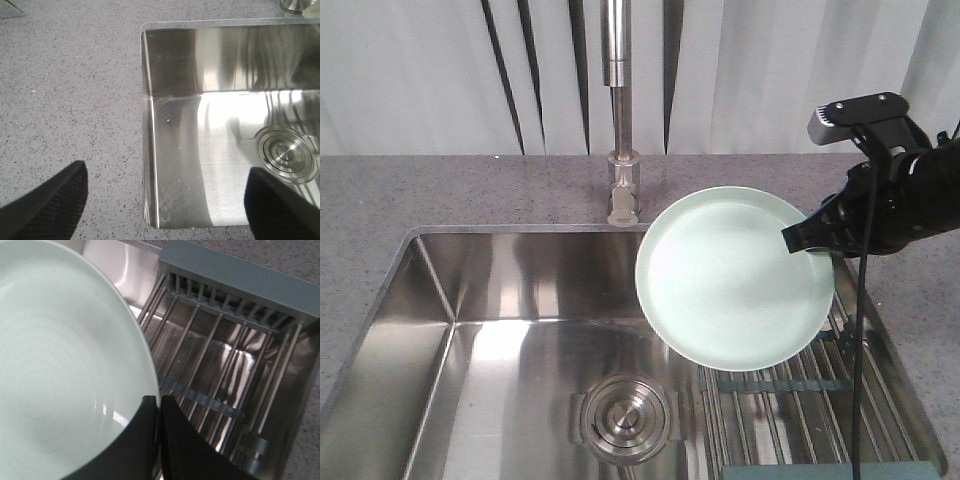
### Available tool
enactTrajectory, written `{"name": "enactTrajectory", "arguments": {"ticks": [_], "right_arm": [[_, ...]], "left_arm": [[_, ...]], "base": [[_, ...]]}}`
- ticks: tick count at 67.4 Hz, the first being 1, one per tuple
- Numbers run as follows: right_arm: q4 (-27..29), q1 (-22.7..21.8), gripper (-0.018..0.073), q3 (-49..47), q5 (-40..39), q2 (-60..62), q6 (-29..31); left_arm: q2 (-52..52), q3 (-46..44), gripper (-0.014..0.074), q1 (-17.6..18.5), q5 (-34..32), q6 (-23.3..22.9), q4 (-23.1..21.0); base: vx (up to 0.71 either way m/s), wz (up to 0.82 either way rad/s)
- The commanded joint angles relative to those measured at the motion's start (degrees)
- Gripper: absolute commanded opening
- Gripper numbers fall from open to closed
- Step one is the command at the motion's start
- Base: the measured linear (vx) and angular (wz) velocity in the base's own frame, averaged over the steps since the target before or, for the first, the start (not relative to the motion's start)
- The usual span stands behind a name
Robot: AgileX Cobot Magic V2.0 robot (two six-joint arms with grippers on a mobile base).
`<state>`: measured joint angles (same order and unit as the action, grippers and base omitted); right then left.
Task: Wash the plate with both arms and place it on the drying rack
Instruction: 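Move the plate over the drying rack and lower it onto the rack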
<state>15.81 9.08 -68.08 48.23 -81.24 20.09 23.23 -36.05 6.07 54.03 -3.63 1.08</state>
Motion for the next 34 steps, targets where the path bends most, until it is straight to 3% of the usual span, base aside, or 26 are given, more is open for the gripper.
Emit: {"name": "enactTrajectory", "arguments": {"ticks": [1,20,34], "right_arm": [[-5.3,-0.2,-0.0001,-1.4,-1.3,2.9,-4.3],[-18.4,-0.2,-0.0001,-1.4,0.9,2.7,-12.1],[-23.3,-0.2,-0.0001,-1.4,2.4,0.6,-14.1]], "left_arm": [[0.5,-1.4,0.0587,-0.1,-3.2,-0.5,-0.1],[0.5,-1.4,0.0587,-0.1,-3.2,-0.5,-0.1],[0.5,-1.4,0.0587,-0.1,-3.2,-0.5,-0.1]], "base": [[0.00,0.00],[0.00,0.00],[0.00,0.00]]}}
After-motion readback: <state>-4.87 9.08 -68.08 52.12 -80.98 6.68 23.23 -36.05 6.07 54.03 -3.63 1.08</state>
